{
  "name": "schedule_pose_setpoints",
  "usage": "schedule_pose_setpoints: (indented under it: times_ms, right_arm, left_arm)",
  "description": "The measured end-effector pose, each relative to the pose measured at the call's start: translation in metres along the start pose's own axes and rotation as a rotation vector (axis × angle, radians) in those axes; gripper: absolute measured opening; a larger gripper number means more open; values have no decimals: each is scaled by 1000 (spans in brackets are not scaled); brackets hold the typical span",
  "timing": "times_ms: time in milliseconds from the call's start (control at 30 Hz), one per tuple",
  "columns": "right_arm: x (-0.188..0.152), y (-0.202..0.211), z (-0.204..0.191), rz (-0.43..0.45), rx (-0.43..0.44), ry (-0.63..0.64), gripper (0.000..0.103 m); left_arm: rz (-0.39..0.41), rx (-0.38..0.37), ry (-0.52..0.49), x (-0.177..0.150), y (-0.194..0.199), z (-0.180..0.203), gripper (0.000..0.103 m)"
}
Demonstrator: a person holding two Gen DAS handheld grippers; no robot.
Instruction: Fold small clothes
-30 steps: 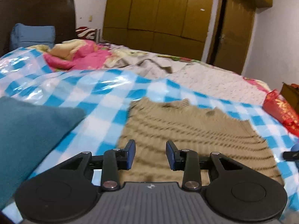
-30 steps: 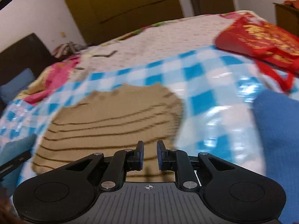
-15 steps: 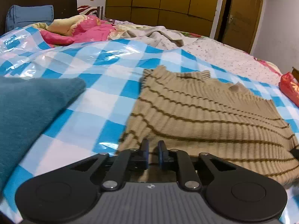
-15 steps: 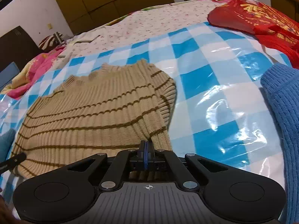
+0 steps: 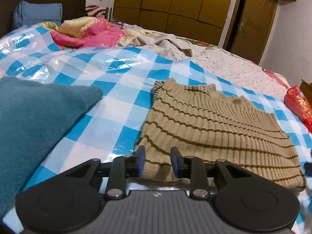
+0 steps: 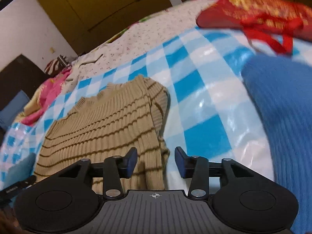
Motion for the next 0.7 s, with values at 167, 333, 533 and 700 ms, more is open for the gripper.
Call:
schedule_pose_setpoints:
  times_ms: [167, 333, 533, 700]
  right_arm:
    - [-8, -19, 3, -105, 95, -67, 45]
    - [-13, -30, -3, -137, 154, -71, 50]
    - [-13, -32, -11, -137, 150, -38, 52]
    - [-16, -30, -15, -155, 93, 35, 24]
  left_arm:
    - [-4, -32, 33, 2, -3, -3, 49]
    - [14, -25, 55, 5, -6, -9, 57]
    - [-62, 4, 67, -3, -30, -19, 62]
    - [-126, 12, -7, -4, -29, -11, 52]
Point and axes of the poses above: each gripper's, at about its wrist camera, not at the fingertips, and y roughly against the way its jaws point, z to its right, x to its top, the point moved 4 cm from there along -y, roughly the way its jaws point, and after that the axes turned 14 degrees about -x, right-handed, at the moved point
